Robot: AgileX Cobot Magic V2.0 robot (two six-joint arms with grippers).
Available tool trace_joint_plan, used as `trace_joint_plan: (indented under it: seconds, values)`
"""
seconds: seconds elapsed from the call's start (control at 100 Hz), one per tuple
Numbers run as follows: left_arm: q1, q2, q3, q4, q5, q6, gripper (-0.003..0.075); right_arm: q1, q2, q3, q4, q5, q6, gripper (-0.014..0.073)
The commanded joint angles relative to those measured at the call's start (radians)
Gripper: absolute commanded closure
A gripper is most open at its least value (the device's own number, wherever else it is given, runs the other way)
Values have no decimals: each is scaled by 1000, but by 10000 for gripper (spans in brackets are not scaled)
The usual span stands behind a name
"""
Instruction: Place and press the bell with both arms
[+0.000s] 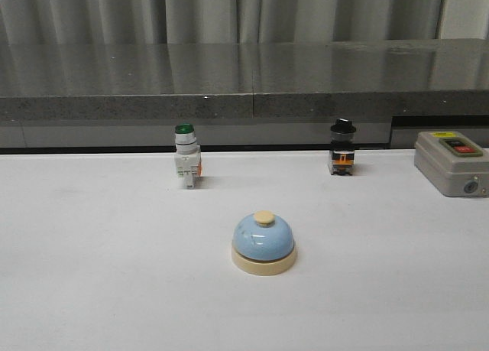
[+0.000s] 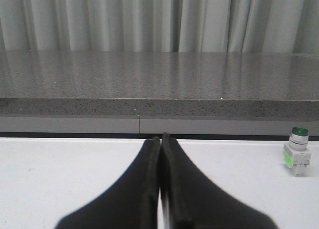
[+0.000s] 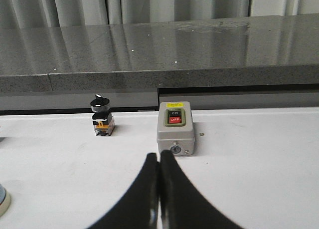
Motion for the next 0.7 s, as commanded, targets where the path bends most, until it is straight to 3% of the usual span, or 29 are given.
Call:
trace_joint_plan:
  seconds: [0.0, 0.18, 0.46, 0.69]
  values:
    - [1, -32, 57, -3, -84, -10, 741, -3, -18, -21, -10, -85, -4, 657]
    - [1, -32, 57, -3, -84, -10, 741, -3, -18, -21, -10, -179, -4, 657]
    - [1, -32, 57, -3, -84, -10, 741, -3, -18, -23, -10, -202, -4, 657]
    - [1, -32, 57, -3, -84, -10, 741, -3, 51, -163, -10, -10, -3, 657]
